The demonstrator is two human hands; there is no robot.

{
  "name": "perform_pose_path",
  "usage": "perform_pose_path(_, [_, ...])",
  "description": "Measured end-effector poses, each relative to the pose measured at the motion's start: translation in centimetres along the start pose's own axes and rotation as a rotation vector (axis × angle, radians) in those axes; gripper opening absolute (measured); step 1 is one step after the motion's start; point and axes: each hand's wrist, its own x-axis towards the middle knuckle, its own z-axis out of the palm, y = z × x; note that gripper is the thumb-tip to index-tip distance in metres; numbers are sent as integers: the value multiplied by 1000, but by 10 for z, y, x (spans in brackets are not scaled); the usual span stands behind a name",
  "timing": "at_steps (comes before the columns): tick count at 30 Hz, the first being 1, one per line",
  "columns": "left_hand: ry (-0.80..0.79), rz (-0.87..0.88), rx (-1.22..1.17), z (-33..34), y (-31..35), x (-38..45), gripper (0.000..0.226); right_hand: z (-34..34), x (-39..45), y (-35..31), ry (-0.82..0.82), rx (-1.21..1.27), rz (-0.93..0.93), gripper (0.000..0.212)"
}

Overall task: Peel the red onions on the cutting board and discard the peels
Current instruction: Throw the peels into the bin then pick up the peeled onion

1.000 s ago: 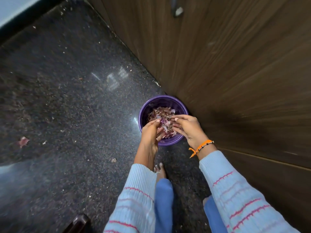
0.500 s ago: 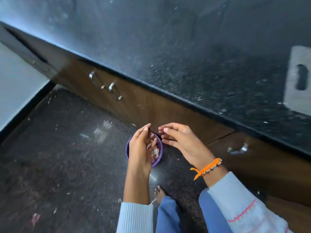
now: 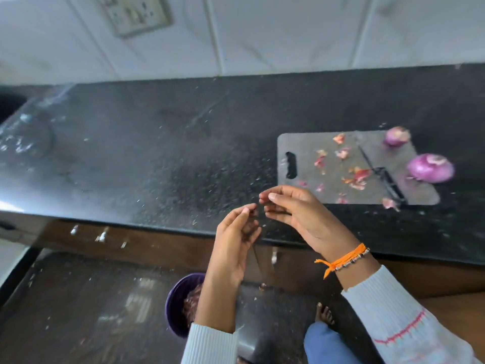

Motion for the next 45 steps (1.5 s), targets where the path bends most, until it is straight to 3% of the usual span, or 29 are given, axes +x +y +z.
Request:
perform_pose_path(4, [-76, -21, 106, 57, -10, 14, 18, -58, -3, -18, 88, -46, -42, 20])
perform_pose_path(9, [-132, -21, 219, 114, -30, 28, 18, -128, -3, -29, 216, -289, -63, 17])
perform_pose_path(13, [-106, 175, 575, 133, -50, 50, 17, -178, -5, -34, 341, -836, -136, 13])
perform_pose_path(16, [-92, 321, 953, 138, -58, 62, 21, -202, -13, -39, 316, -1244, -165, 20])
perform_pose_path(19, [-90, 409, 1132, 140, -63, 67, 29, -211, -14, -39, 247, -1448, -116, 25])
perform_pose_path(23, [-143, 444, 1226, 144, -65, 76, 31, -209, -8, -41, 198, -1492, -70, 16])
perform_pose_path(29, [-234, 415, 1282, 150, -61, 84, 7, -209, -2, -49, 139, -1446, 51, 9])
perform_pose_path(33, [-258, 381, 1221, 154, -50, 91, 4, -201, 7, -52, 222, -1200, -48, 10])
perform_pose_path(36, [-191, 459, 1212, 159, -42, 96, 17, -197, 14, -49, 335, -1082, -155, 19])
perform_pose_path(40, [-88, 520, 1337, 153, -37, 105, 37, -201, 17, -45, 395, -1151, -167, 33])
perform_pose_path(43, [-37, 424, 1661, 145, -38, 110, 53, -198, 20, -40, 394, -1222, -138, 41])
perform_pose_path(45, [-35, 342, 1667, 145, -39, 110, 52, -189, 25, -35, 394, -1270, -116, 38])
